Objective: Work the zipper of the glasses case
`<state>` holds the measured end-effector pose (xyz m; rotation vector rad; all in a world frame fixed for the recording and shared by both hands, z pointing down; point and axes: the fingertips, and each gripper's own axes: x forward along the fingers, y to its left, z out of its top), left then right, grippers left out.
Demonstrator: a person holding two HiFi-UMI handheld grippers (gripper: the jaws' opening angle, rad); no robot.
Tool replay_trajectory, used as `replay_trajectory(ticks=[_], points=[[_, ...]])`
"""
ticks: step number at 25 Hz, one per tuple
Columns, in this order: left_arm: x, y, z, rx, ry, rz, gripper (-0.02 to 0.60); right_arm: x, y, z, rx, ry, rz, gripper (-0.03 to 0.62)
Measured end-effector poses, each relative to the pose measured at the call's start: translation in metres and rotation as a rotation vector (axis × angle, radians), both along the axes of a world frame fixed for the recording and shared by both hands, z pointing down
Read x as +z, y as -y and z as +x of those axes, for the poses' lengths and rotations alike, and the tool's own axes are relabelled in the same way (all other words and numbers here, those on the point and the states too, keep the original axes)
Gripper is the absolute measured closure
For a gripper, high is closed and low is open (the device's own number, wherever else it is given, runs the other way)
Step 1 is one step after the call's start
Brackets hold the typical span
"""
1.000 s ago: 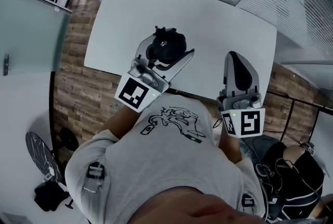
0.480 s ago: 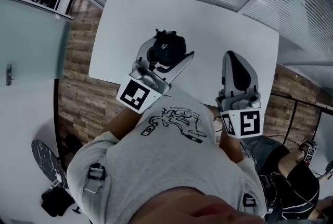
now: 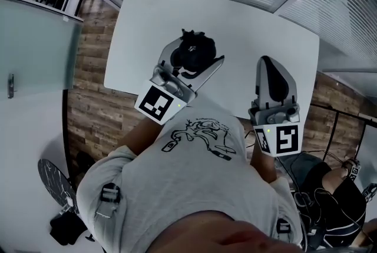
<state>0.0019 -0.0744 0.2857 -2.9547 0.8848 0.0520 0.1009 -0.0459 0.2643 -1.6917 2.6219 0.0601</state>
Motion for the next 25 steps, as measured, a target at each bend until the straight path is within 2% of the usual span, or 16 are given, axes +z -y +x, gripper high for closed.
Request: replay_trajectory(ticks=[9, 14, 19, 23, 25], points=[[0.017, 0.001, 0.005, 0.016, 0.053, -0.016, 0.331, -0.006, -0.003, -0.026, -0.095, -0.08, 0.03, 0.586], [0.031, 0.004, 0.008, 0.019, 0.082, -0.029, 0.331, -0.007, 0.0, -0.041, -0.152, -0.075, 0.03, 0.559], [0.043, 0.007, 0.012, 0.018, 0.098, -0.028, 0.331, -0.004, 0.0, -0.057, -0.231, 0.035, -0.009, 0.529], [0.049, 0.011, 0.019, 0.016, 0.104, -0.017, 0.331, 0.002, 0.006, -0.067, -0.298, 0.232, -0.078, 0.511], [0.051, 0.013, 0.022, 0.012, 0.111, -0.008, 0.331, 0.007, 0.012, -0.07, -0.302, 0.299, -0.108, 0.496]])
